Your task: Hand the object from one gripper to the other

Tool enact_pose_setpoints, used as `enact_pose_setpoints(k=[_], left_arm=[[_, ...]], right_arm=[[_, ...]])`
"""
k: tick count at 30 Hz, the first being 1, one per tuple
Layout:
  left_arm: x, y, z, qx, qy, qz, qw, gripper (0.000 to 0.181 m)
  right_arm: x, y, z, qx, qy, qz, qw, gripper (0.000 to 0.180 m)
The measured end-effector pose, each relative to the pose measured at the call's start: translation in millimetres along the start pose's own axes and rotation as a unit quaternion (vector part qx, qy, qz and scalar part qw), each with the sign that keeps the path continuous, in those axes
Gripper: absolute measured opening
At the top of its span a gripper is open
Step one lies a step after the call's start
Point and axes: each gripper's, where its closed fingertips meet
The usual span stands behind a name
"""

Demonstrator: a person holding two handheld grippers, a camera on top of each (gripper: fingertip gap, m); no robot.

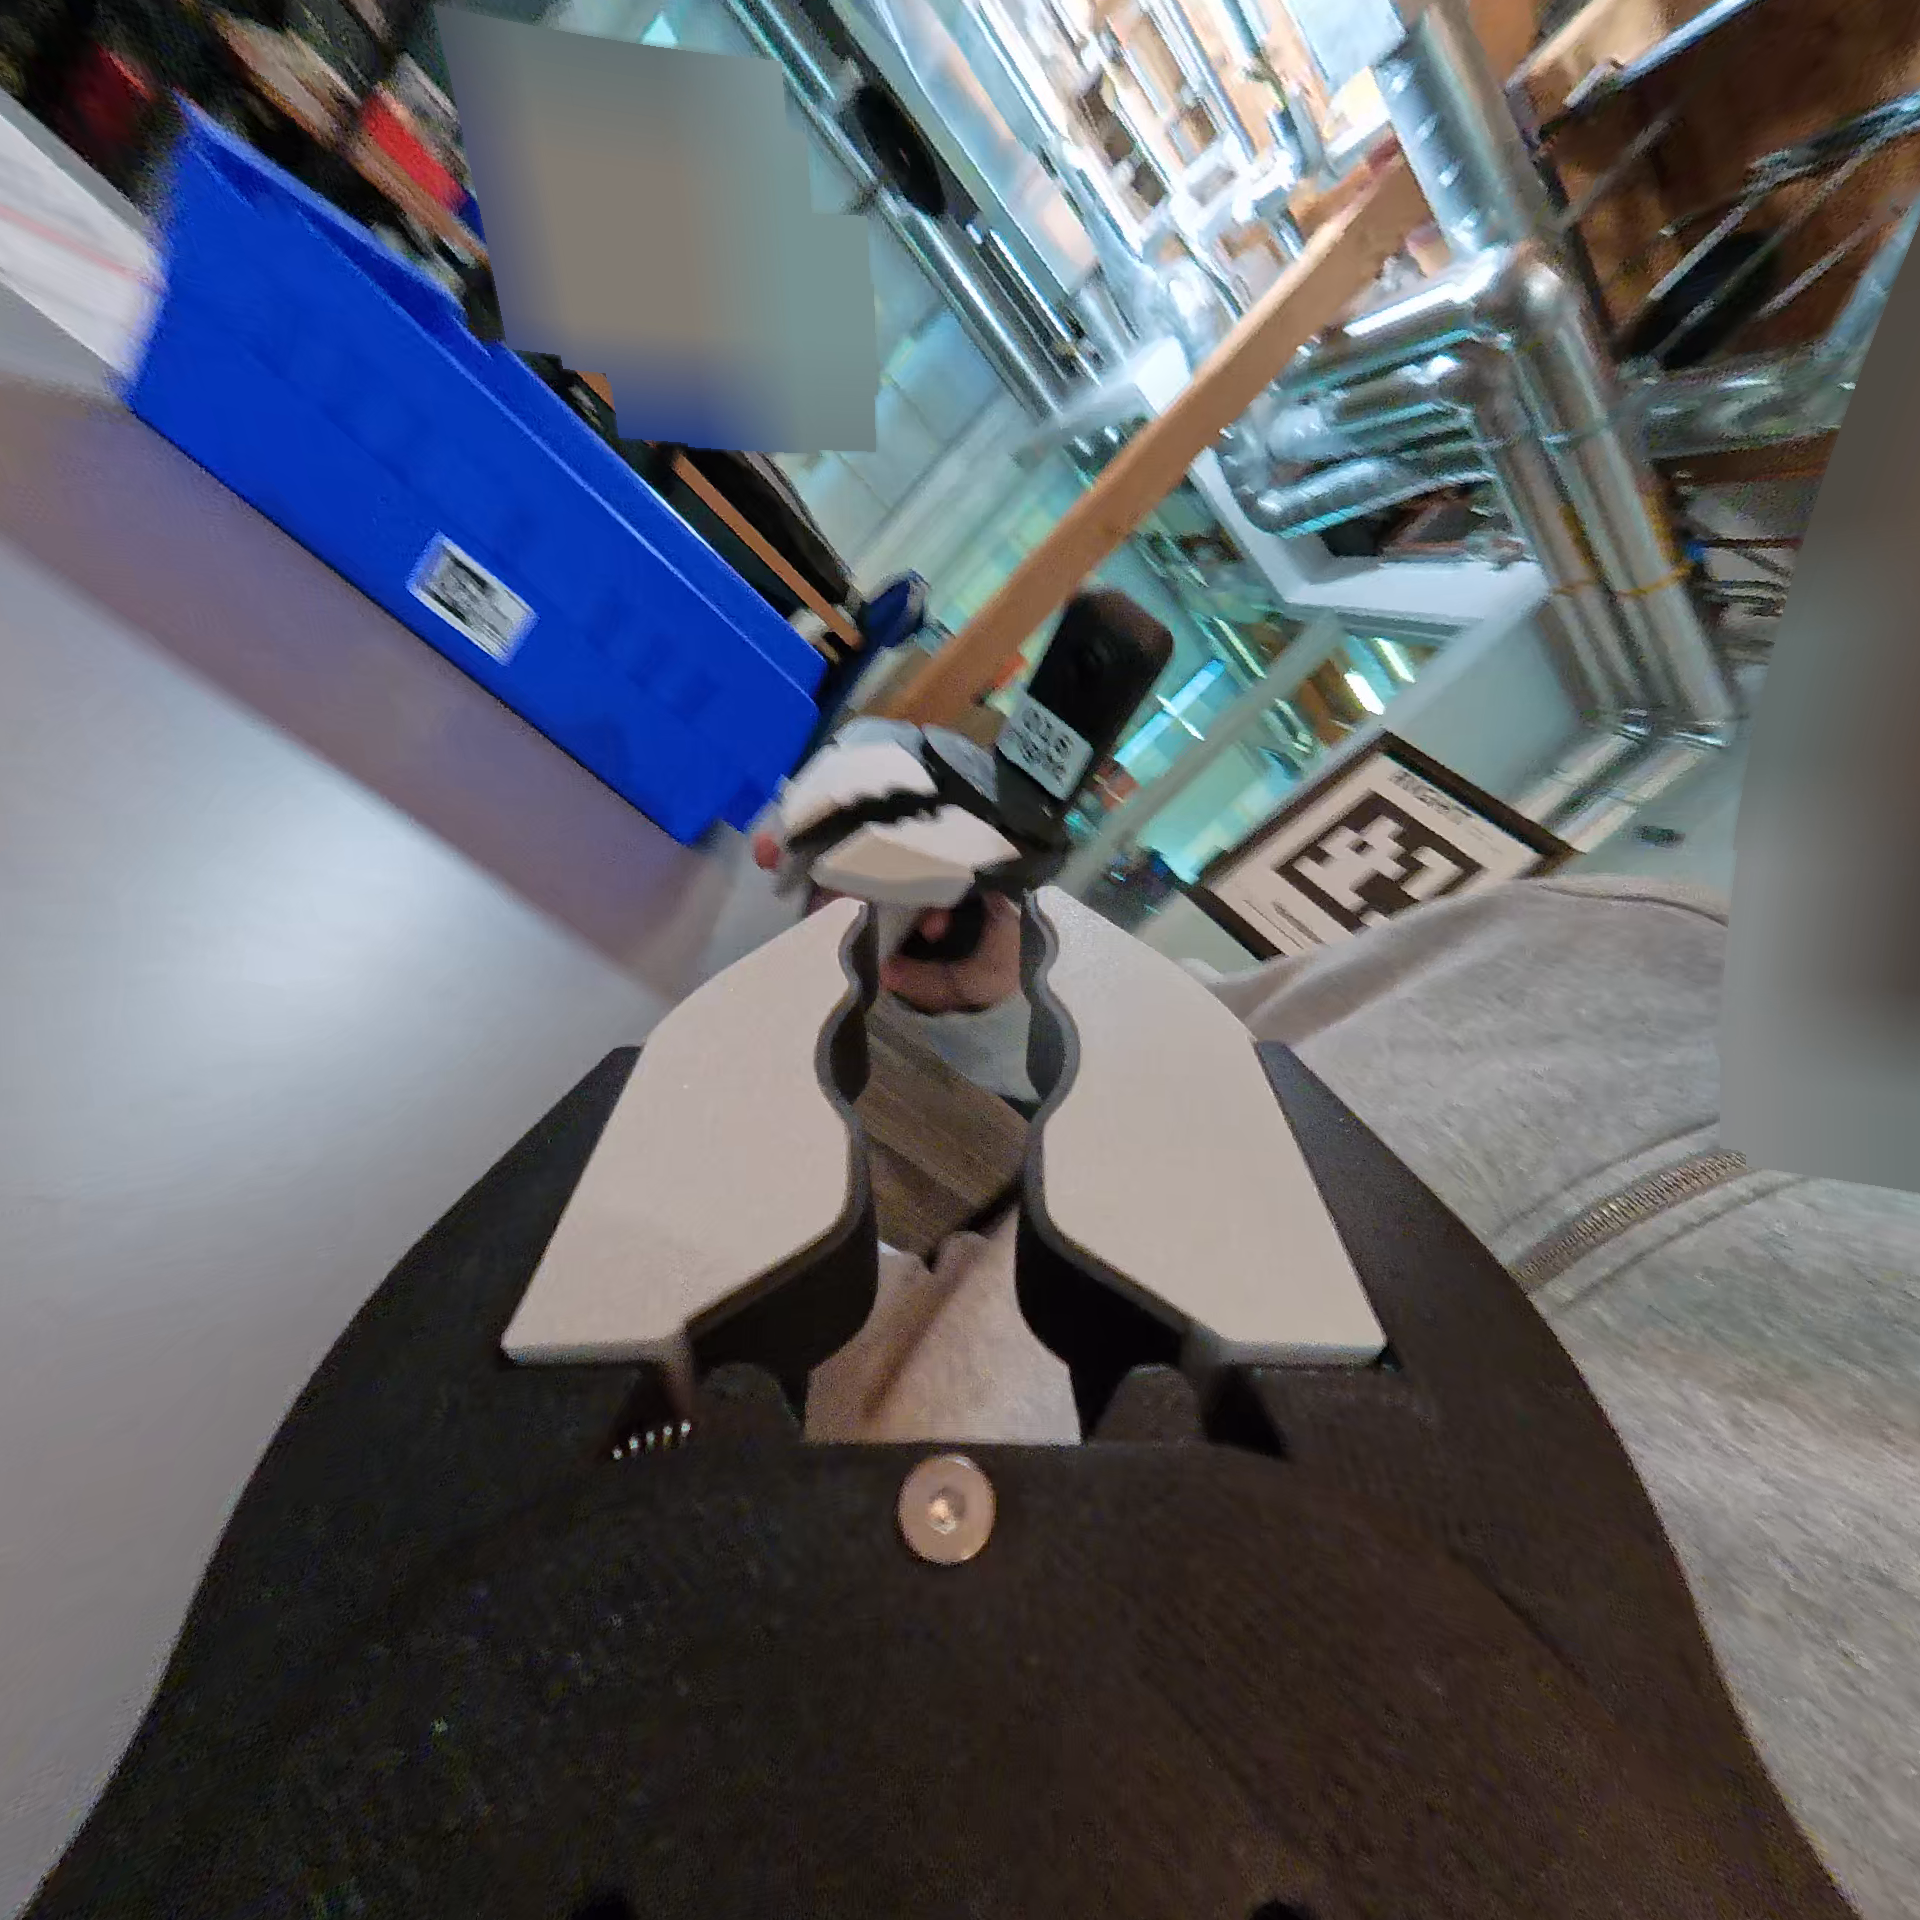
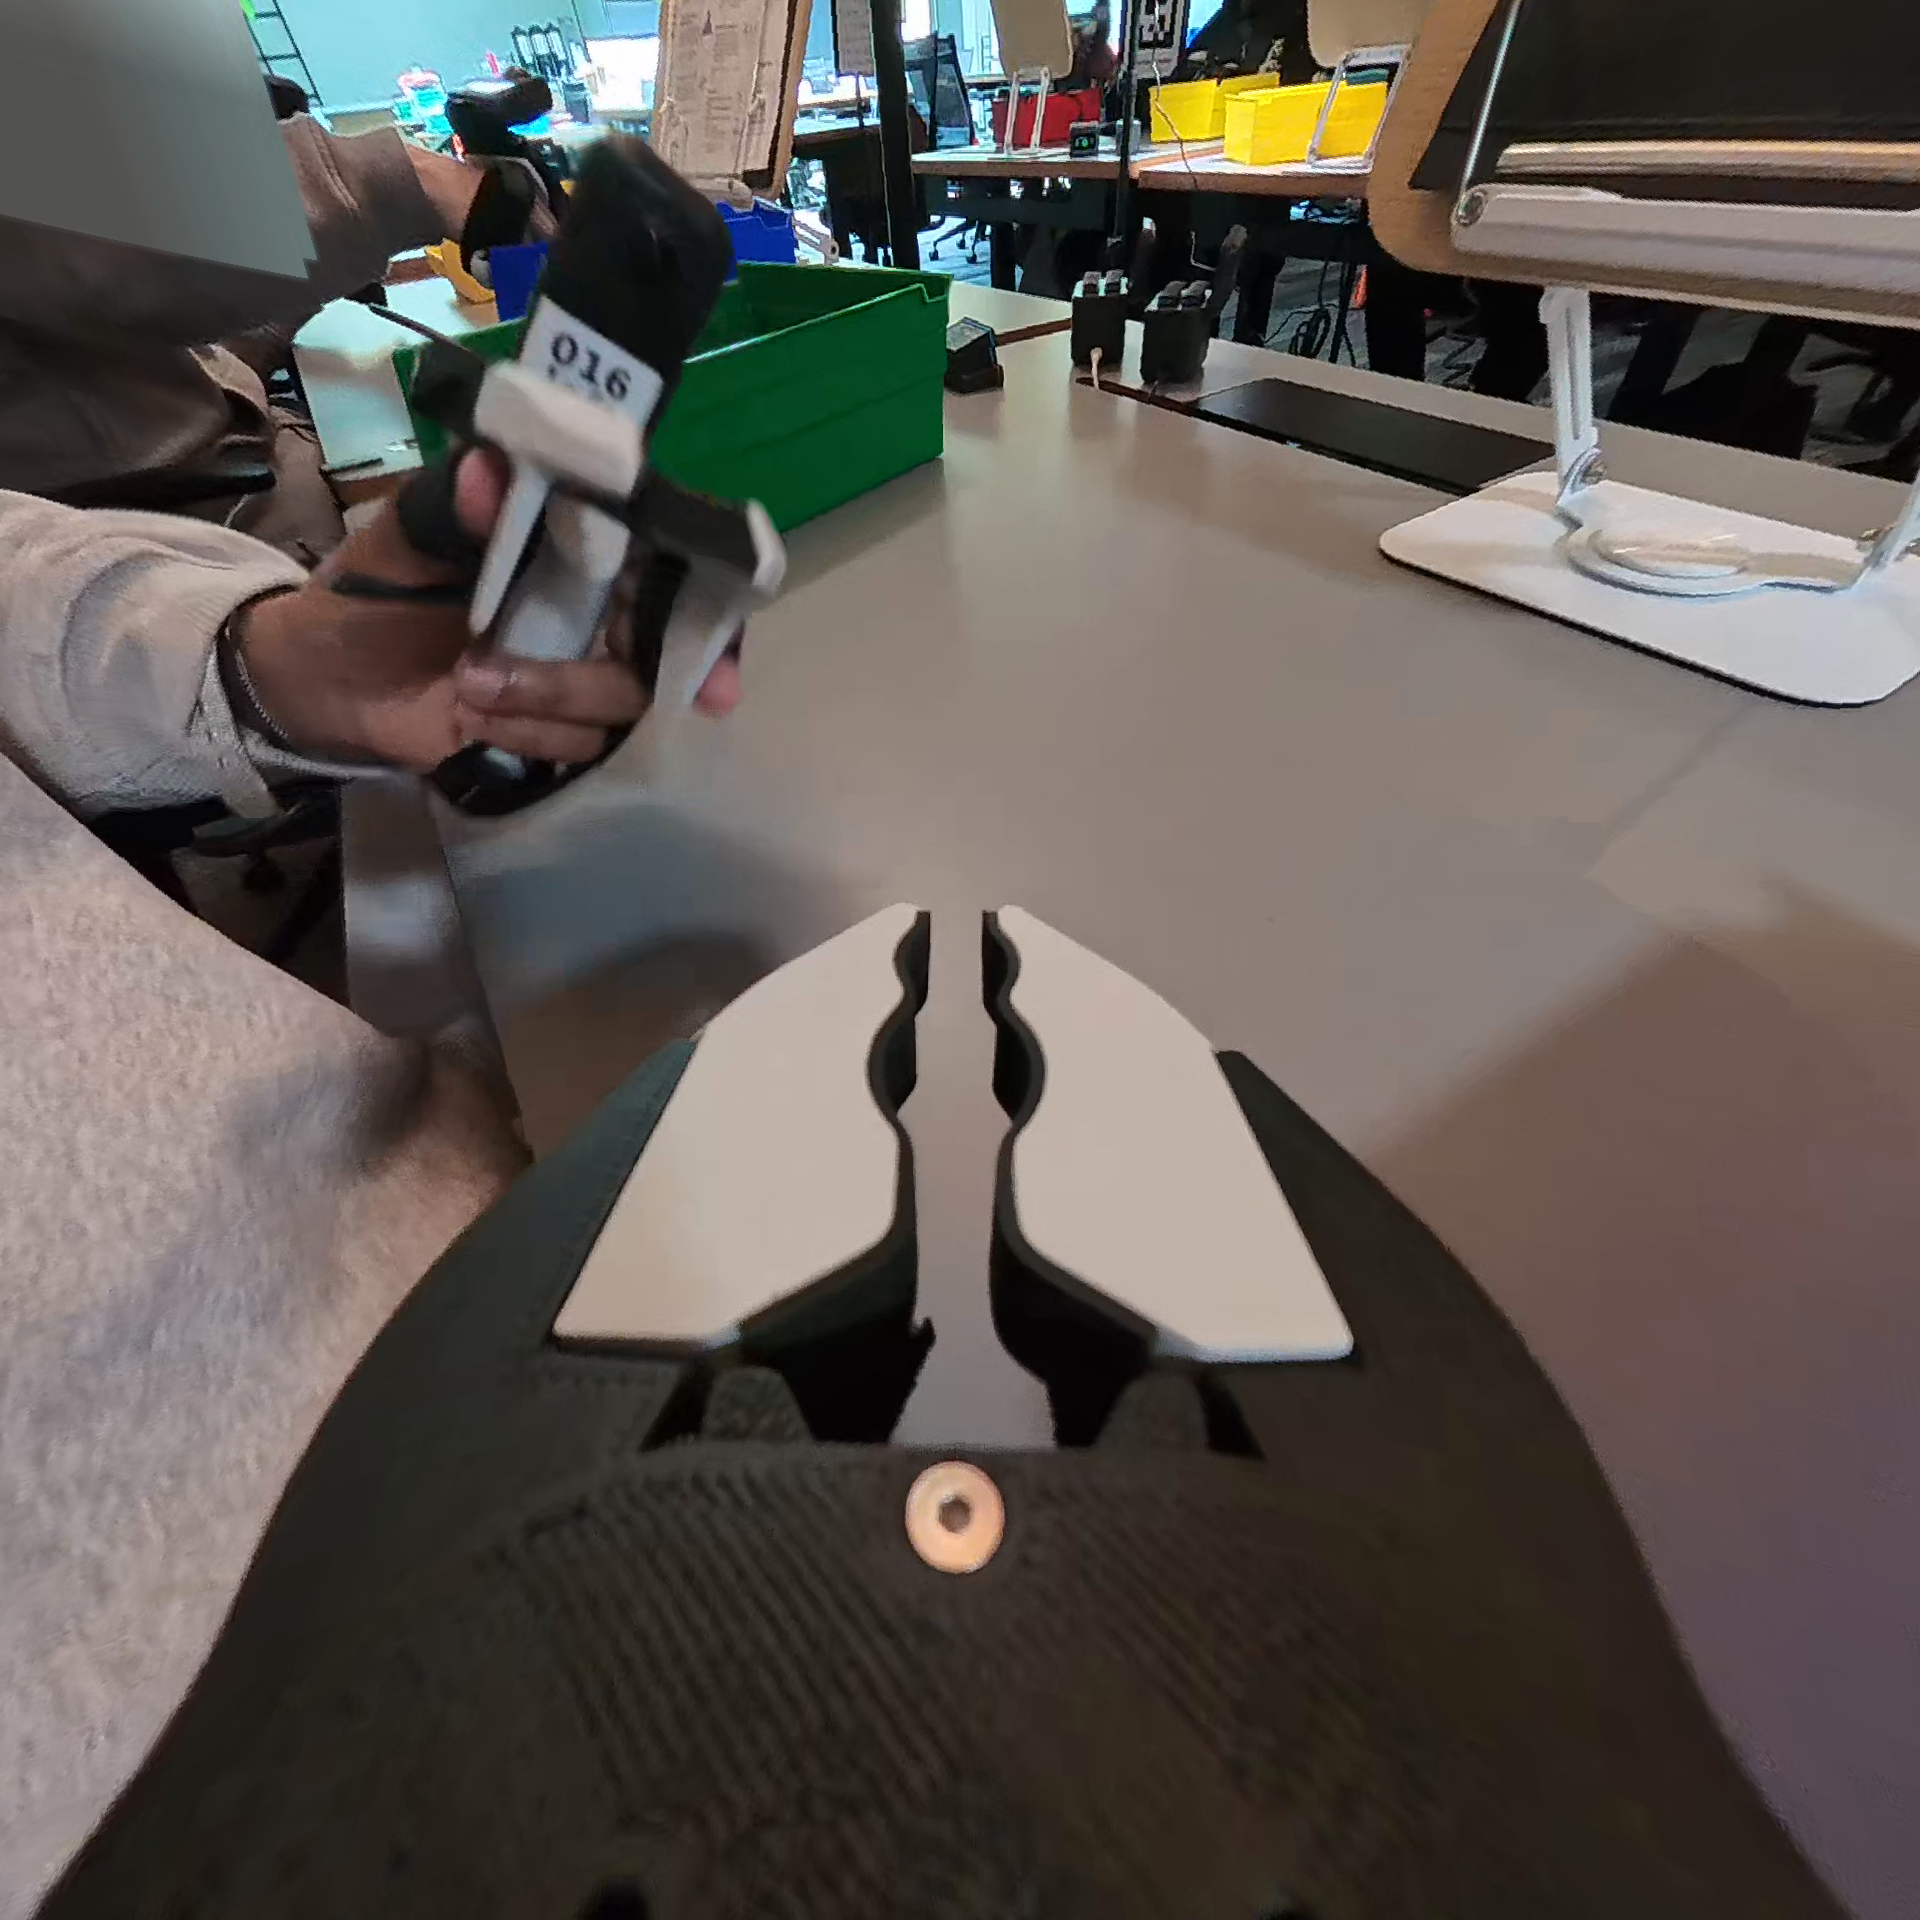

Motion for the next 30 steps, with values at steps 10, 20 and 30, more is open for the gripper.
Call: enact_pose_setpoints(k=[10,20,30], left_arm=[[120.0,60.2,-183.3,0.212,0.378,0.222,0.873,0.018],[62.0,73.2,-397.7,0.56,0.434,0.125,0.695,0.018],[24.3,7.3,-435.9,0.635,0.309,-0.07,0.704,0.029]], right_arm=[[-5.9,-15.7,-2.6,0.002,-0.04,-0.147,0.988,0.011],[-4.0,-10.6,-5.7,0.046,0.008,-0.032,0.998,0.012],[19.6,-2.3,-3.0,0.063,0.057,-0.007,0.996,0.012]])
Point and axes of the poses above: each gripper's, where its closed fingertips meet, z out along the fingers, x out of its top, y = z × x across the jaws, and after that the axes turned 15 degrees about -z, right-handed
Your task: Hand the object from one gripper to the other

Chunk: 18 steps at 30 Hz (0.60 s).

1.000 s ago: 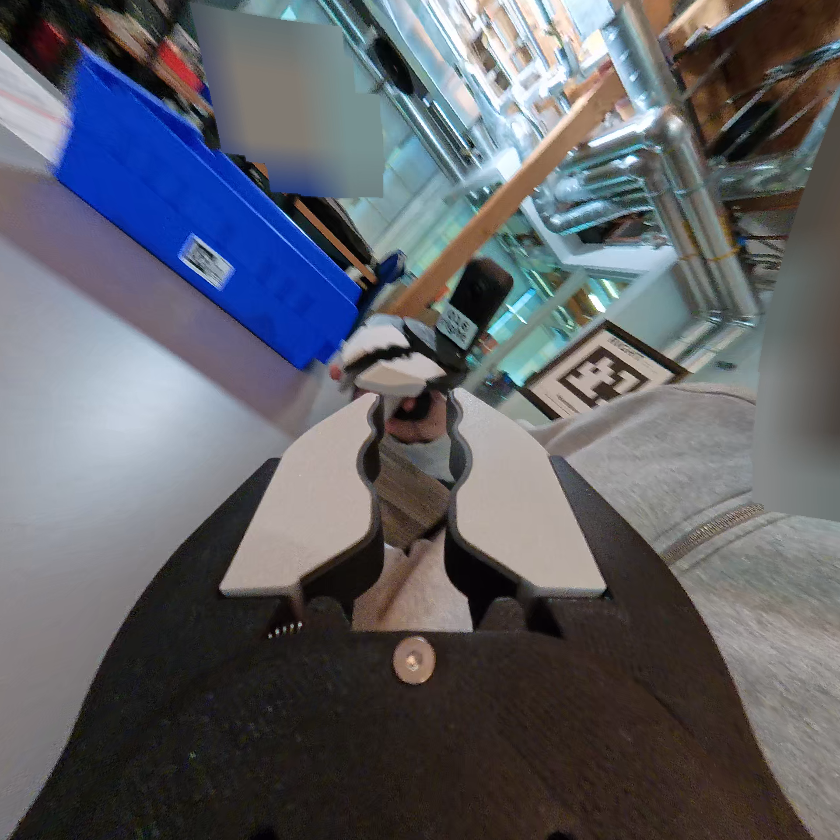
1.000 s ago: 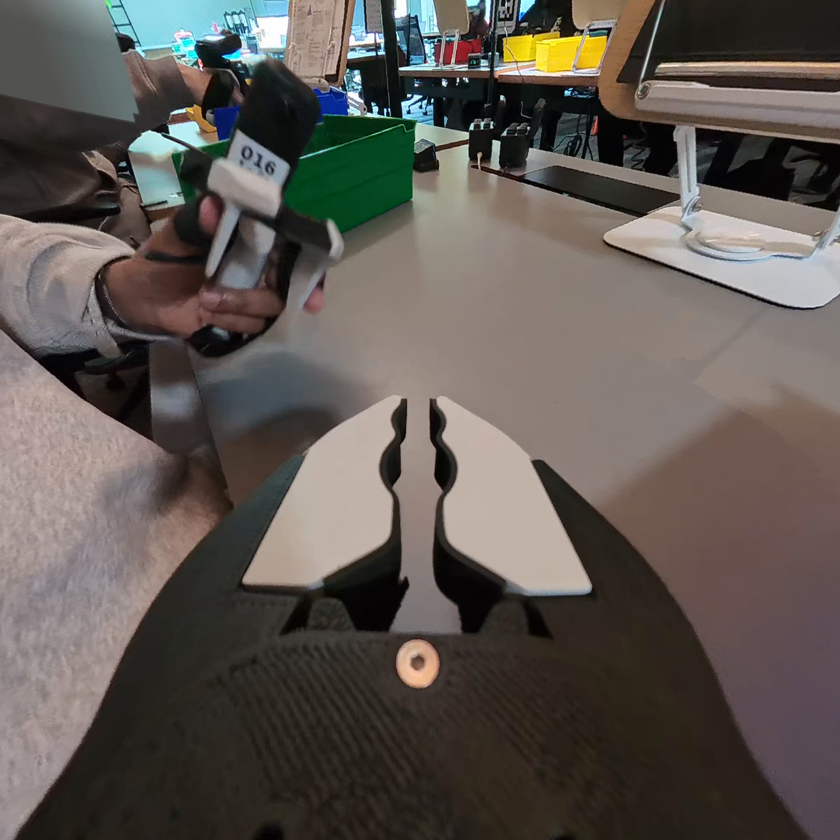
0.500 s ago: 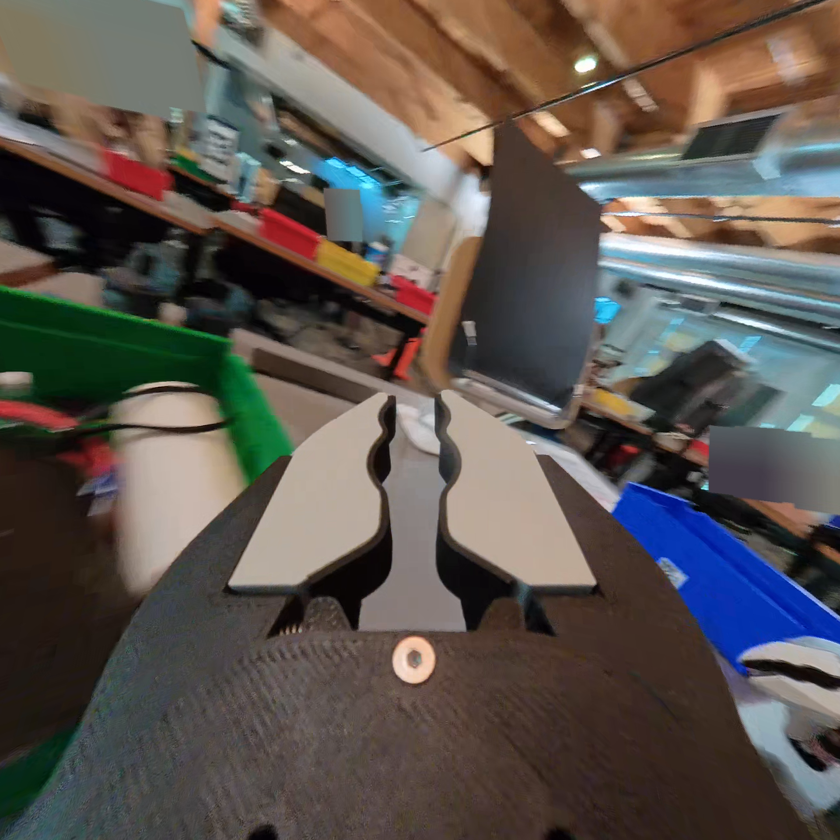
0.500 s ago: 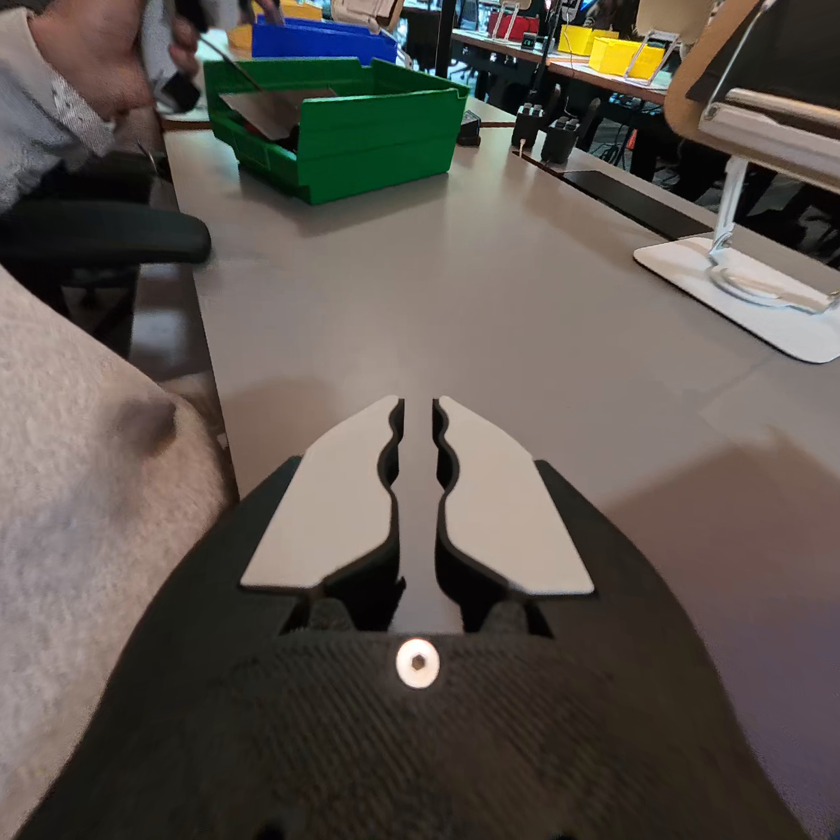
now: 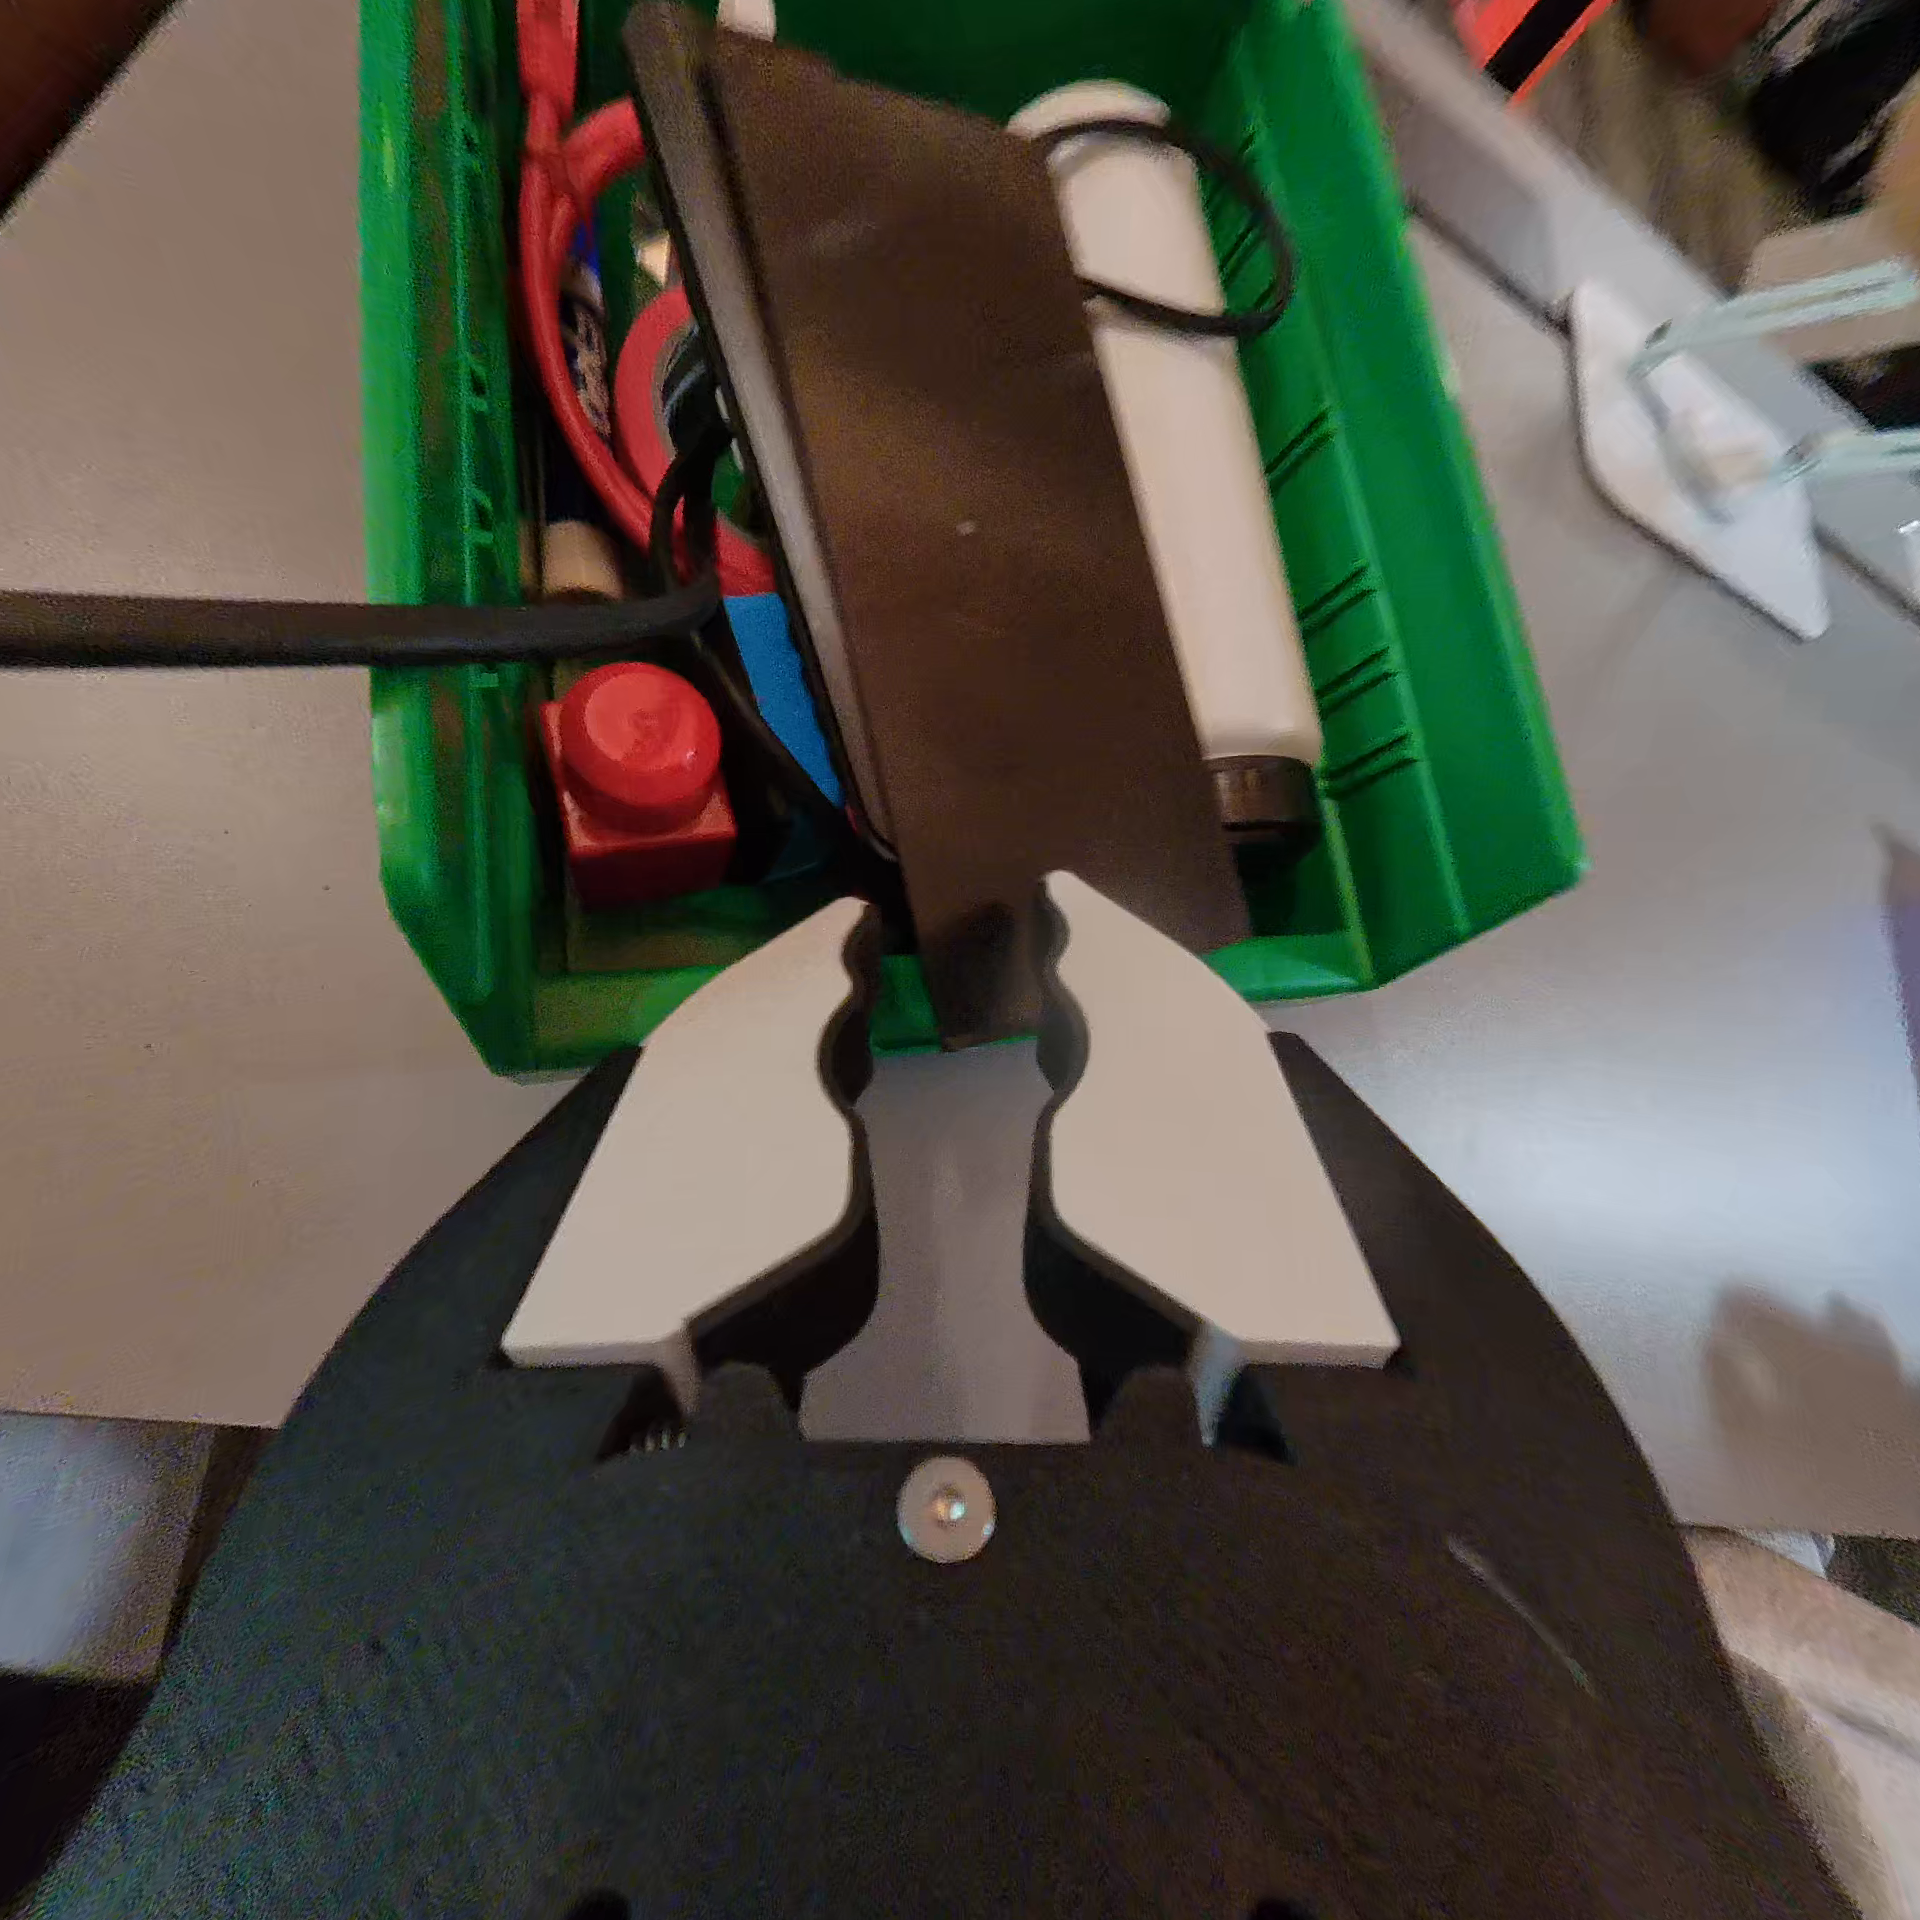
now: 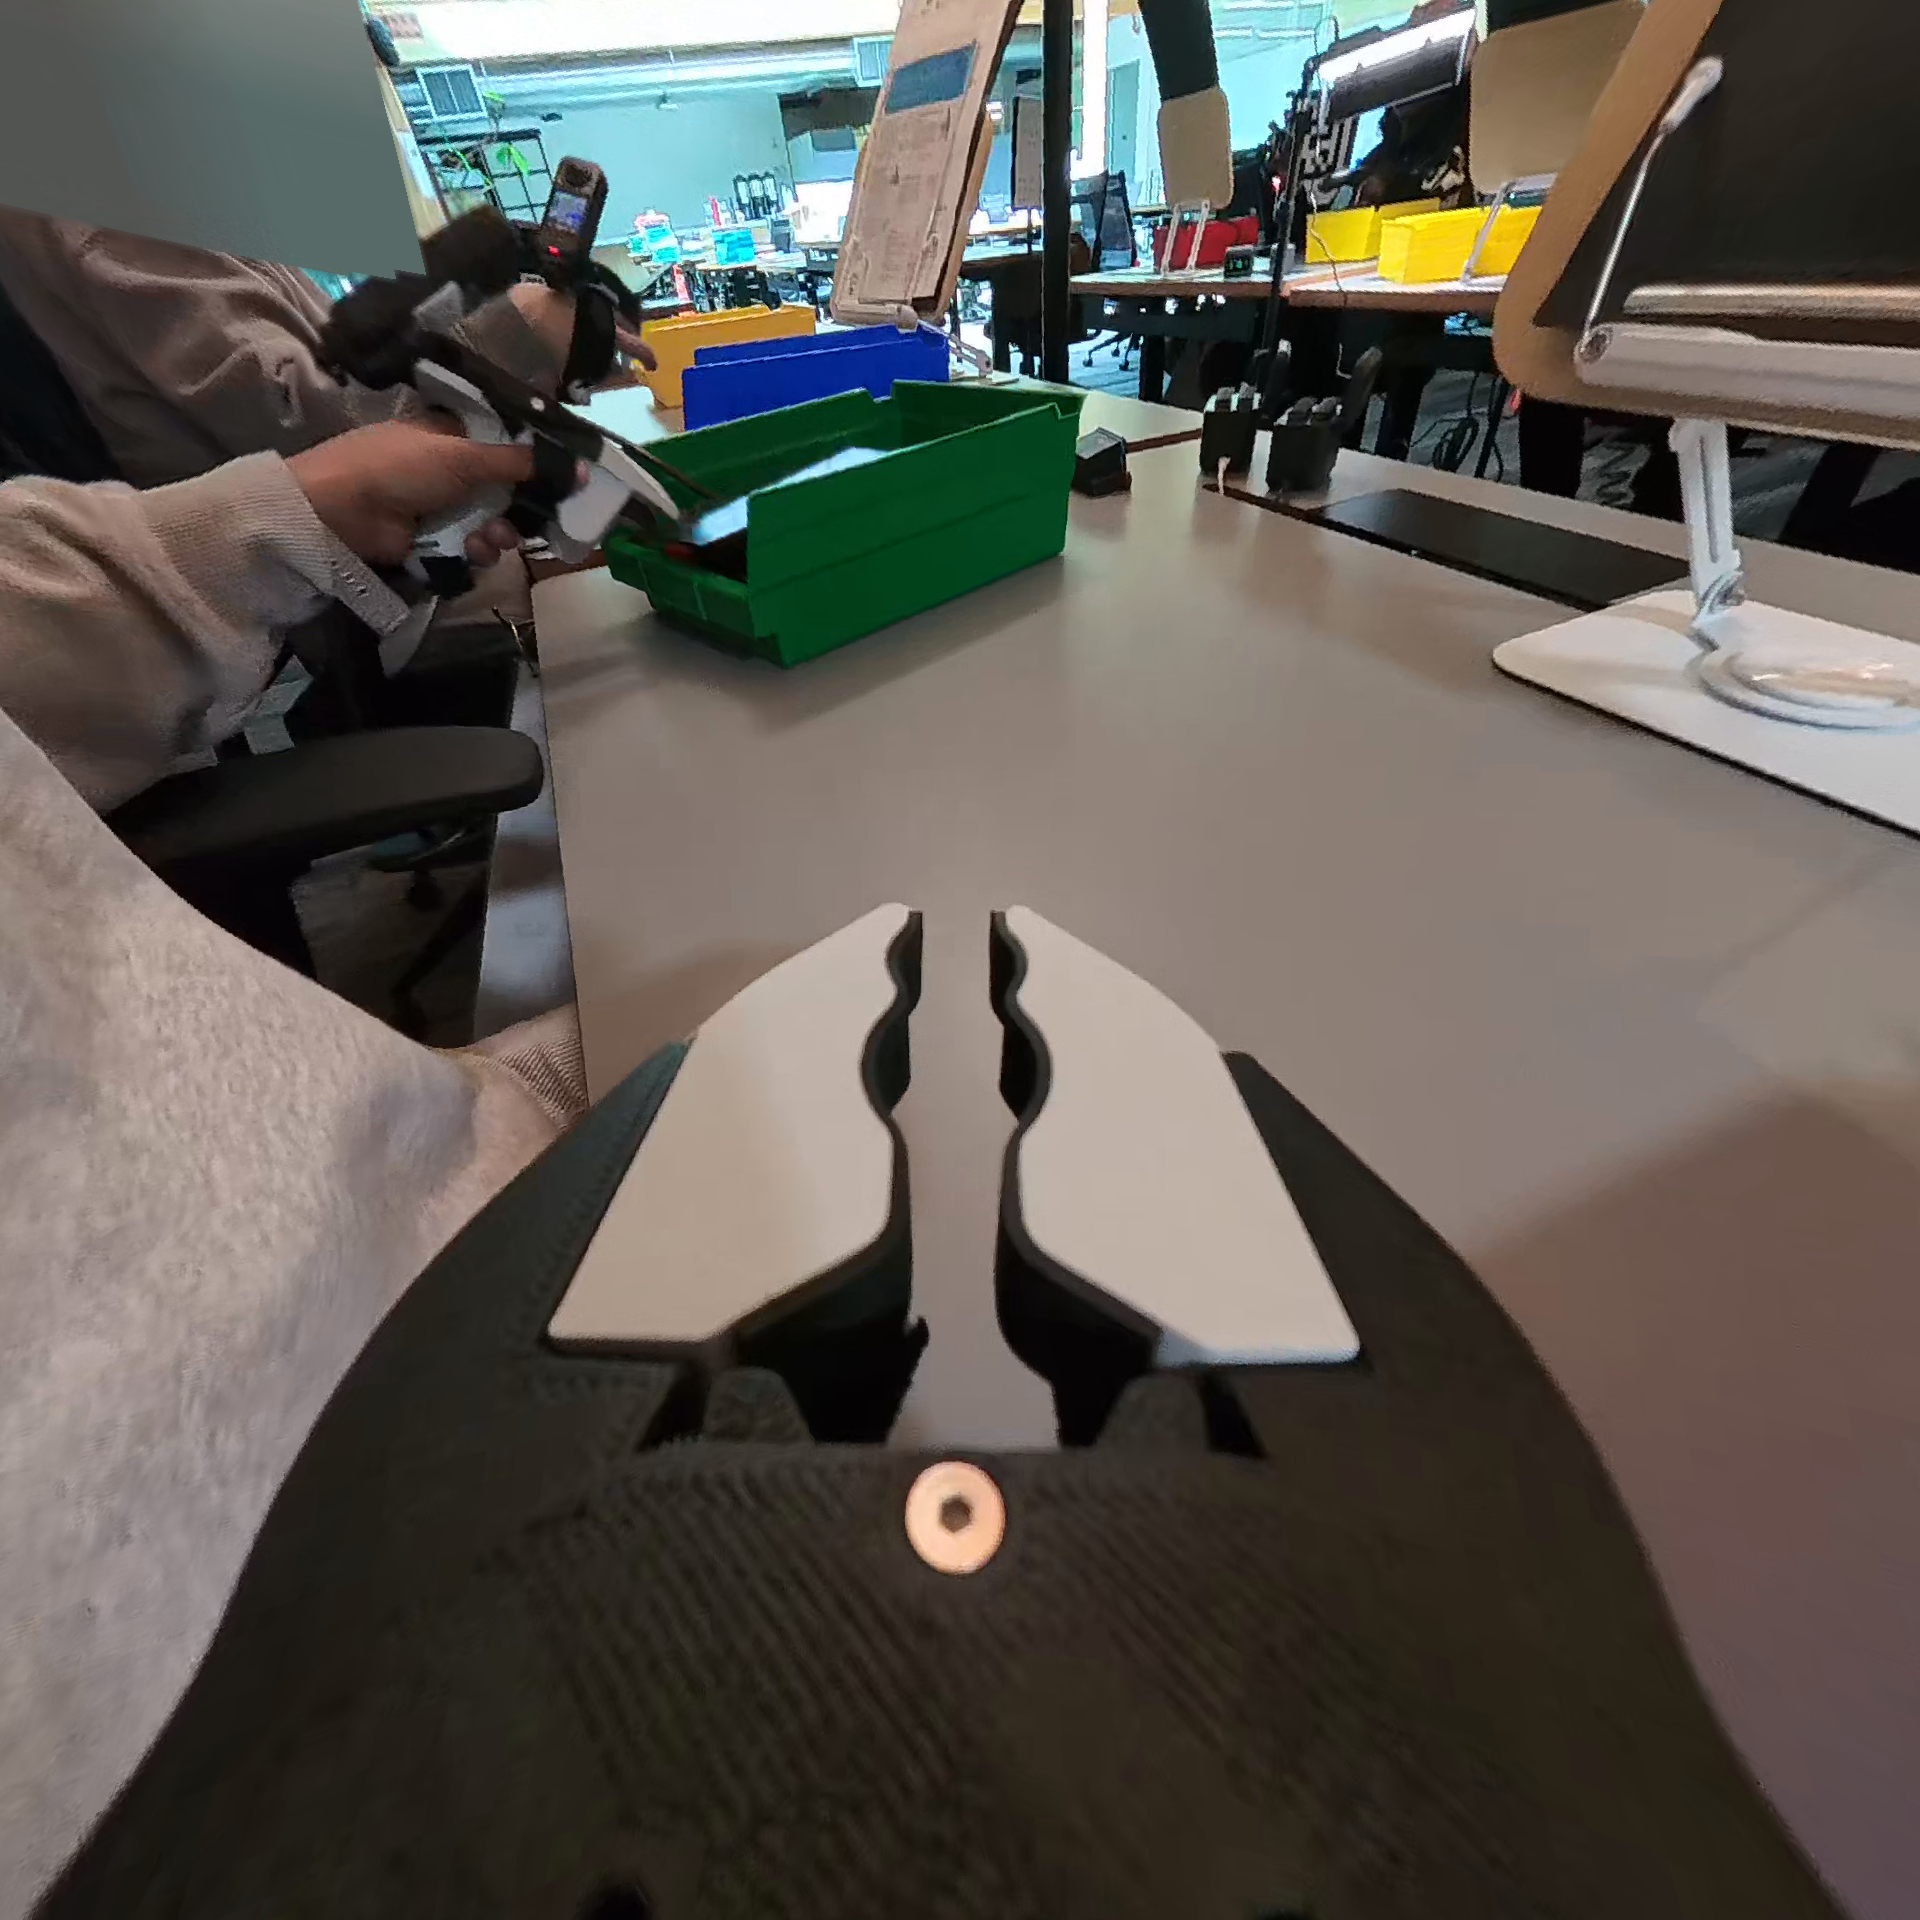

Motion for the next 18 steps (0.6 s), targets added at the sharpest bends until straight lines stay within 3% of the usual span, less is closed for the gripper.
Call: enact_pose_setpoints(k=[7,13,18], left_arm=[[-2.3,3.8,18.0,-0.001,-0.088,-0.009,0.996,0.053],[-1.2,32.9,25.9,-0.118,-0.114,-0.081,0.983,0.035],[9.0,60.9,22.5,-0.254,-0.096,-0.179,0.946,0.038]], right_arm=[[5.9,0.9,5.0,0.01,0.008,-0.01,1.0,0.012],[5.5,2.0,3.2,0.009,0.008,-0.009,1.0,0.012],[7.0,6.7,0.0,0.001,0.012,-0.005,1.0,0.013]])
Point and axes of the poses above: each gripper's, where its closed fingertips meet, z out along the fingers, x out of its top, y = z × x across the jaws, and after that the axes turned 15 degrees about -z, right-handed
